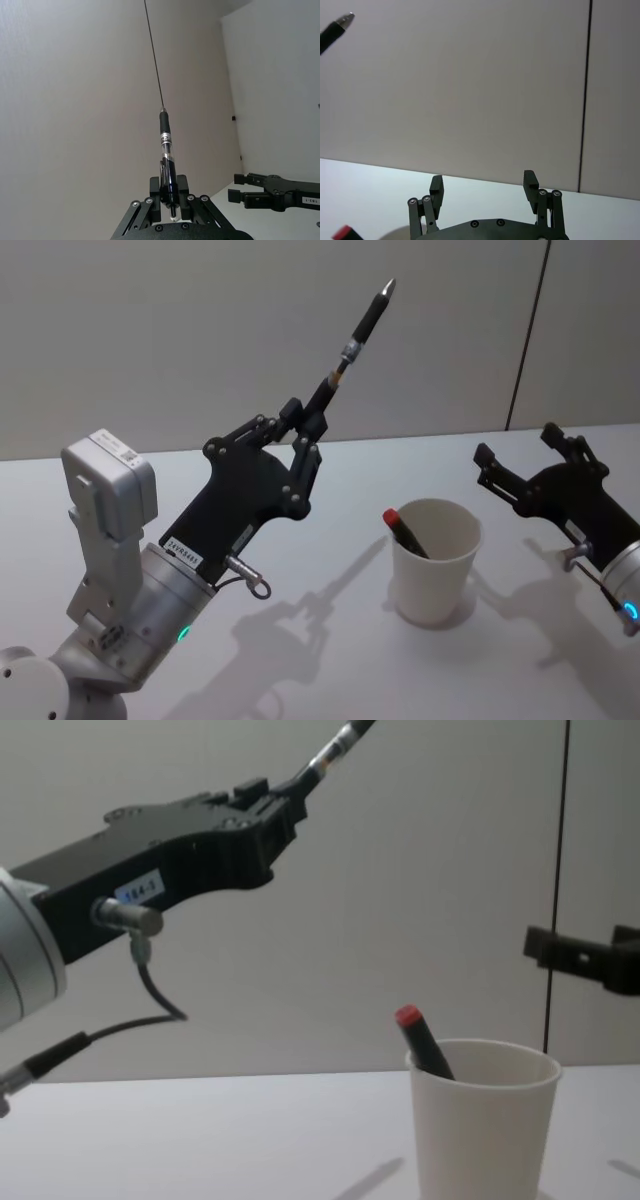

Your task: Place the pen into the pen holder.

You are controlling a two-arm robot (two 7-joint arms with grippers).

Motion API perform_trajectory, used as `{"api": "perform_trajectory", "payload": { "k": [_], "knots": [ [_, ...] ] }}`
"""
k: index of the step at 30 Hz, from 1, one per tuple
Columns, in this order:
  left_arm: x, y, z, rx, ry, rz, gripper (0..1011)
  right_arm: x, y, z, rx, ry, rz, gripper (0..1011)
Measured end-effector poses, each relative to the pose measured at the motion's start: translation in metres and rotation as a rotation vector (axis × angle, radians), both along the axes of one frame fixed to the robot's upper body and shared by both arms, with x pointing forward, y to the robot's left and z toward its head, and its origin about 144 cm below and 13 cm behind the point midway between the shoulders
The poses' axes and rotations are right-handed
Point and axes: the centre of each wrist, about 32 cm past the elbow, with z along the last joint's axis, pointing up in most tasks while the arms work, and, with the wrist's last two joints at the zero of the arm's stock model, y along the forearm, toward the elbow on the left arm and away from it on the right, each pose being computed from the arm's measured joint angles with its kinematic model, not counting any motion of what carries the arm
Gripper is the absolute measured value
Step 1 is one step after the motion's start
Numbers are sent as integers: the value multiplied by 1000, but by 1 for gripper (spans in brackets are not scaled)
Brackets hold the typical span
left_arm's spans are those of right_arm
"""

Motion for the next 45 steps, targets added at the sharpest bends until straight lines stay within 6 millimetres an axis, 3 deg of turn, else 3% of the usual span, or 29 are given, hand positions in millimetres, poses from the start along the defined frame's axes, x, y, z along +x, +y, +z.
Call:
{"api": "perform_trajectory", "payload": {
  "k": [33, 45],
  "knots": [
    [2, -4, 3, -24, -52, -39, 195, -2, 4, 50, 418, -22, 471, 1001],
    [2, -5, 4, -25, -55, -41, 195, -4, 7, 60, 491, -31, 560, 1001]
  ]
}}
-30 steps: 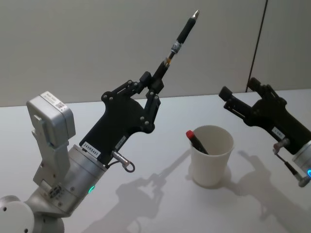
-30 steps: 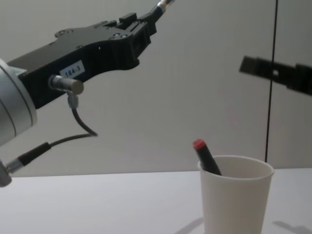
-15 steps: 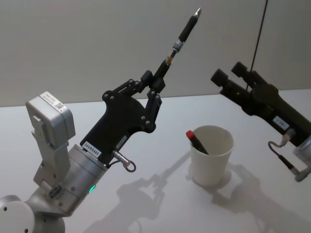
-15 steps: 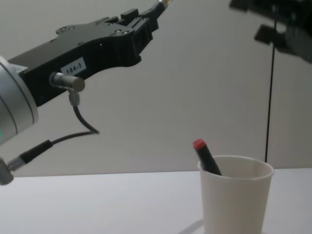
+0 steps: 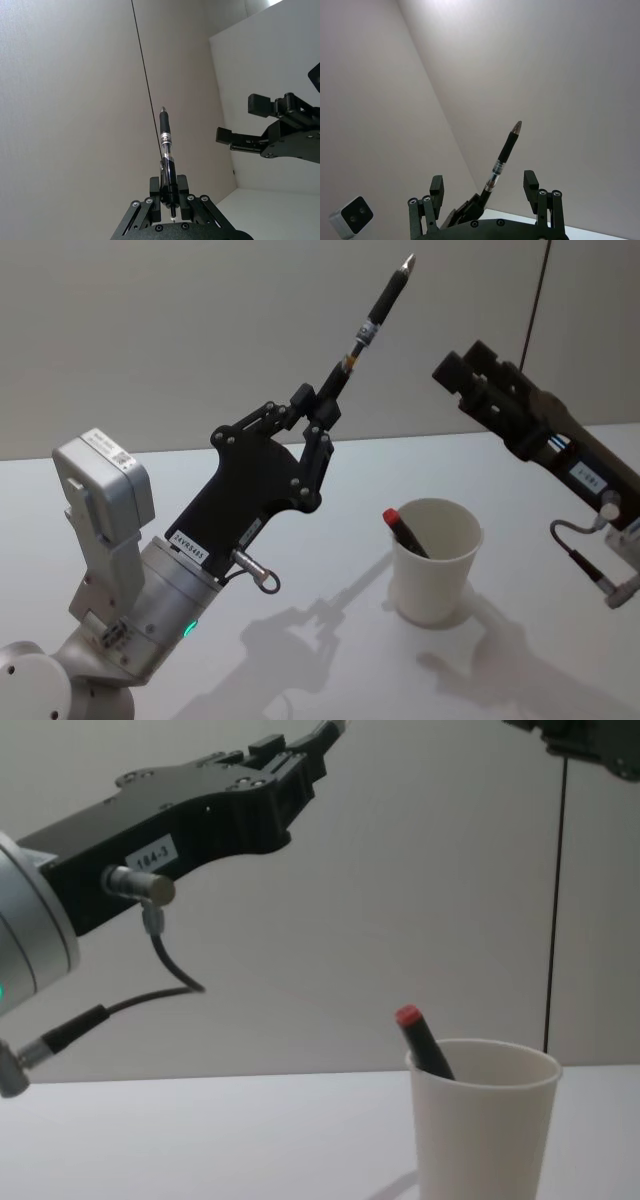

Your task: Place the pen into the pen holder.

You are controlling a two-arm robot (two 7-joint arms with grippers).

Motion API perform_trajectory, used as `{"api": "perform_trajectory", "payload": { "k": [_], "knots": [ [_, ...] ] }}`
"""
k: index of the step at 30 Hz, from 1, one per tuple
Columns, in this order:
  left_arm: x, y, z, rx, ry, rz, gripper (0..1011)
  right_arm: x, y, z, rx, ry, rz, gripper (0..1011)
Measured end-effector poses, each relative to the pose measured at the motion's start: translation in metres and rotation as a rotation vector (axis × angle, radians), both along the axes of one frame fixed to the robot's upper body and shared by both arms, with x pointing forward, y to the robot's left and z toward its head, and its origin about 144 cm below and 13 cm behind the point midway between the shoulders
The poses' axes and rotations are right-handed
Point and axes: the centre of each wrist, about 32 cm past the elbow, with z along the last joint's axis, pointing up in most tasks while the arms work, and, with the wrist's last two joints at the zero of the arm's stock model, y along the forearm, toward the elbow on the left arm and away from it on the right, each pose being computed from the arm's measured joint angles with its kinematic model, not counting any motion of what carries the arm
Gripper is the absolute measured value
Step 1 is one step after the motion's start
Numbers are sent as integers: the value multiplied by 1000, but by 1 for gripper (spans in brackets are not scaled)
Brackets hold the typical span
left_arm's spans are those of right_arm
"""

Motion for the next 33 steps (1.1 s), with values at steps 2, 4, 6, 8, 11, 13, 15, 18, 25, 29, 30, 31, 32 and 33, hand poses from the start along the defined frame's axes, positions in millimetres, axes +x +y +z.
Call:
{"api": "perform_trajectory", "payload": {
  "k": [2, 4, 6, 8, 11, 13, 15, 18, 25, 29, 30, 31, 32, 33],
  "knots": [
    [0, 0, 0, 0, 0, 0, 195, 0, 0, 1, 9, -1, 10, 1002],
    [0, 0, 0, 0, 0, 0, 195, 0, 1, 2, 13, -2, 15, 1002],
    [0, 0, 0, 0, 0, -1, 195, 0, 1, 2, 21, -2, 24, 1002],
    [0, 0, 0, 0, -1, -1, 195, 0, 1, 3, 22, -3, 26, 1002],
    [0, 0, 0, 0, -1, -1, 195, 0, 1, 3, 23, -3, 27, 1001],
    [0, 0, 0, 0, -1, -1, 195, 0, 1, 3, 24, -4, 27, 1001],
    [0, 0, 0, 0, -1, -1, 195, 1, 2, 3, 29, -4, 26, 1001],
    [0, 0, 0, 0, -1, -1, 195, 2, 3, 1, 39, 0, 27, 1002],
    [0, 0, 0, 0, -1, -1, 195, 8, 8, -6, 92, 21, 26, 1002],
    [0, 0, 0, 0, -1, -1, 195, 11, 11, -9, 112, 38, 21, 1001],
    [0, 0, 0, 0, -1, -1, 195, 12, 12, -10, 116, 43, 20, 1002],
    [0, 0, 0, 0, -1, -1, 195, 13, 14, -11, 123, 51, 19, 1002],
    [0, 0, 0, 0, -1, -1, 196, 14, 15, -12, 126, 54, 18, 1002],
    [0, 0, 0, 0, -1, -1, 195, 15, 16, -12, 128, 57, 18, 1001]
  ]
}}
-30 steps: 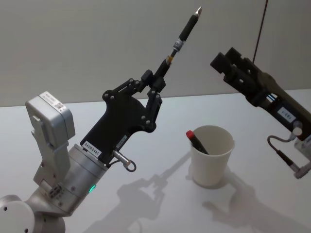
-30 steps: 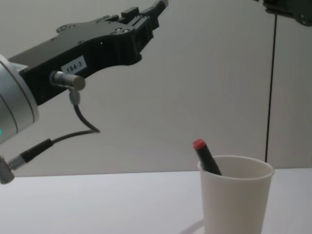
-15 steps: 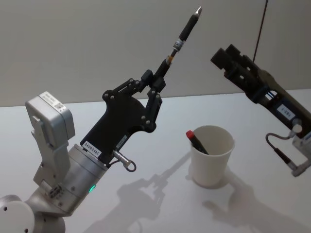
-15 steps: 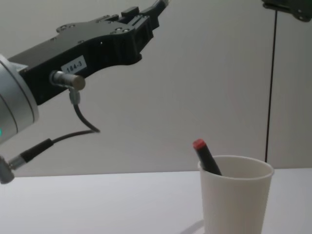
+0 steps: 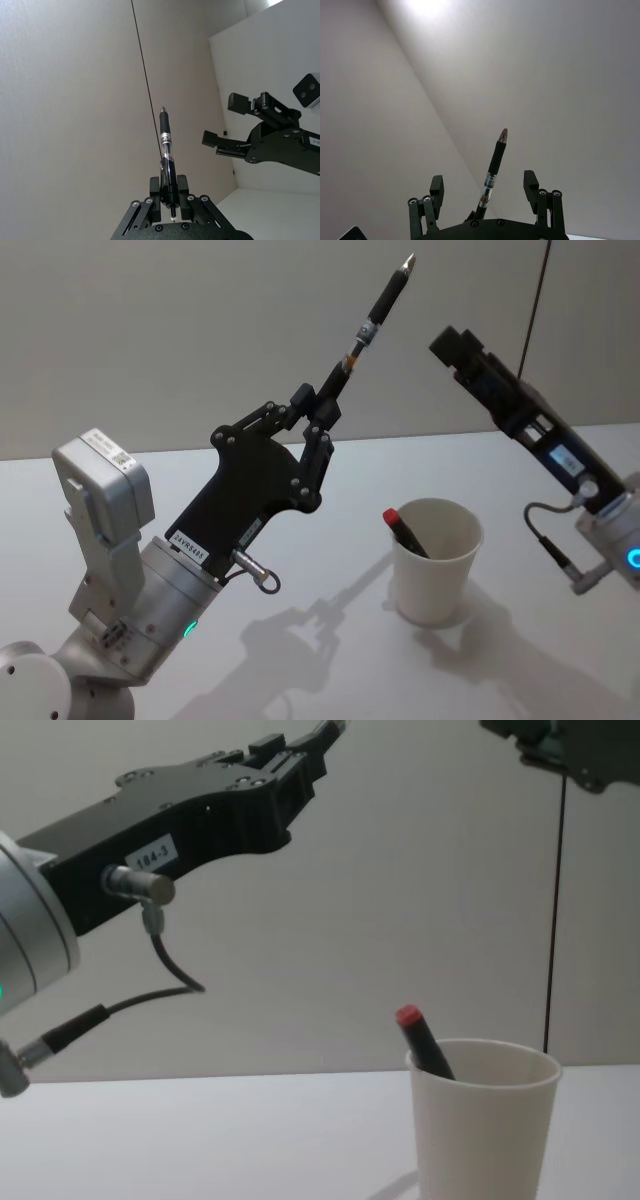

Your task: Place the pen into the pen holder.

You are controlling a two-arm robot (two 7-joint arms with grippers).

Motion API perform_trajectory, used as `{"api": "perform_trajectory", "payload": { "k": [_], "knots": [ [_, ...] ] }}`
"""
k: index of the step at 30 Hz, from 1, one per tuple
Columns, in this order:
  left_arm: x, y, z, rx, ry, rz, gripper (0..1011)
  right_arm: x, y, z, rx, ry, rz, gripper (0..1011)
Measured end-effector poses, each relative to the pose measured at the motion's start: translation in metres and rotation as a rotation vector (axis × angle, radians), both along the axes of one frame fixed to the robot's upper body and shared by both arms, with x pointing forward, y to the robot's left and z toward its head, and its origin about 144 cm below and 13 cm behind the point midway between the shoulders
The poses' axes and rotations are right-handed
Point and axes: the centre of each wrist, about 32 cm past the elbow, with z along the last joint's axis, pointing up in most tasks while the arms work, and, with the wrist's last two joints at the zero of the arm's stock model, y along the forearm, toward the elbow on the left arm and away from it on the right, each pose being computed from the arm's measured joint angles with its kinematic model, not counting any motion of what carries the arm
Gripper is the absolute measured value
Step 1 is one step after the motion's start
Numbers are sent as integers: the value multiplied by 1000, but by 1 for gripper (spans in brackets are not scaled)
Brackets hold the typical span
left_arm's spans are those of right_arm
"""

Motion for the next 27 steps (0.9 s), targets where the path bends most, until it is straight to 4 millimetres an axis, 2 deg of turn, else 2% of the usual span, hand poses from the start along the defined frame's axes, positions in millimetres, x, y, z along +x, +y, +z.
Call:
{"api": "perform_trajectory", "payload": {
  "k": [11, 27],
  "knots": [
    [0, 0, 0, 0, 0, 0, 196, 14, 19, -3, 33, 48, 15, 1001],
    [0, 0, 0, 0, 0, 0, 195, 29, 40, 6, 43, 88, 74, 1001]
  ]
}}
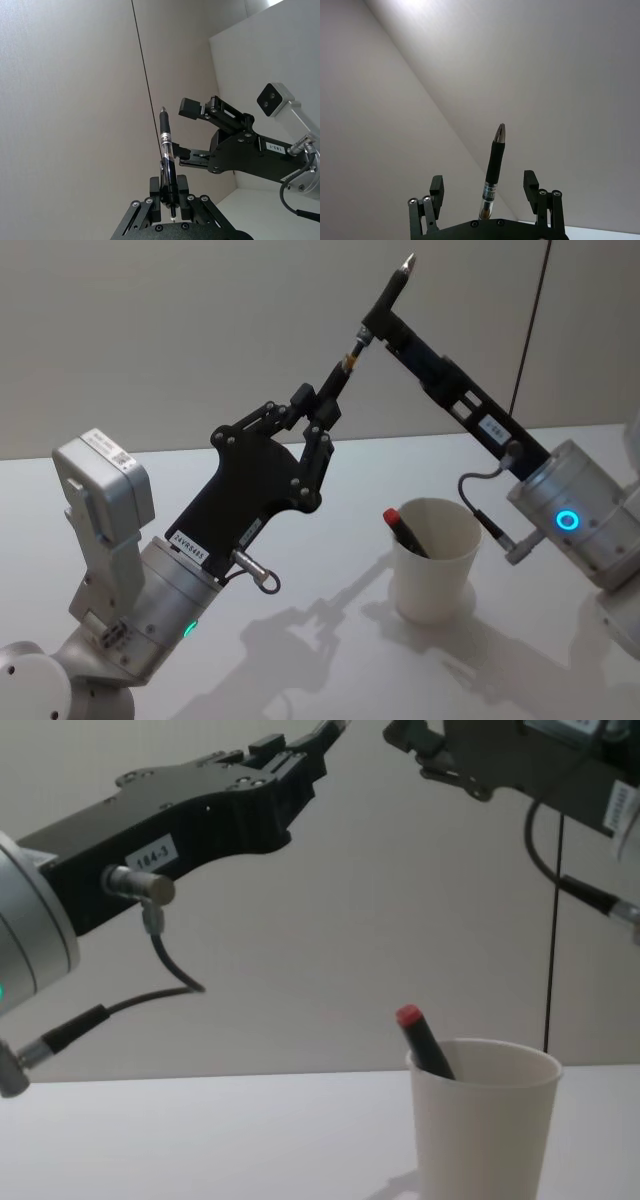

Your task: Place the pen into the pen holder.

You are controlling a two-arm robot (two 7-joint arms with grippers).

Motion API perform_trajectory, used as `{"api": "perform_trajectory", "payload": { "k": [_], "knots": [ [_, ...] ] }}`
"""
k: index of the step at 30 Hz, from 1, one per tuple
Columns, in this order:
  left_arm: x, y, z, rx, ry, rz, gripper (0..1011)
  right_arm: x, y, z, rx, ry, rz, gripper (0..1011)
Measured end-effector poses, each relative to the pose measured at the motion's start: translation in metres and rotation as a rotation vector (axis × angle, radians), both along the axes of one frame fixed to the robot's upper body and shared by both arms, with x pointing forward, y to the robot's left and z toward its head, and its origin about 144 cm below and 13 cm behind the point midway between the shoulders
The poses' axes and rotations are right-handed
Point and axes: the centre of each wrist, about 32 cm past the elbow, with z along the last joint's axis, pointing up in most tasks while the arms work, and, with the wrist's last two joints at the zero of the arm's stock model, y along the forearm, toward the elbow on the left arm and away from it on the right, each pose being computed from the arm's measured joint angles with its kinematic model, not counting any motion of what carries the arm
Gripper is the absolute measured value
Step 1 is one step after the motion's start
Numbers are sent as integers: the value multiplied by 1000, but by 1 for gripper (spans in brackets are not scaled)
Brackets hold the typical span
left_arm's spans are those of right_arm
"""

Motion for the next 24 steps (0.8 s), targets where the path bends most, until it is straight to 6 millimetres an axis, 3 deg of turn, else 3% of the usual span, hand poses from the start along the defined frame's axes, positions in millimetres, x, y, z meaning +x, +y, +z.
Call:
{"api": "perform_trajectory", "payload": {
  "k": [24],
  "knots": [
    [0, 0, 0, 0, 0, 0, 195, 3, 12, 3, 75, 70, 21, 1002]
  ]
}}
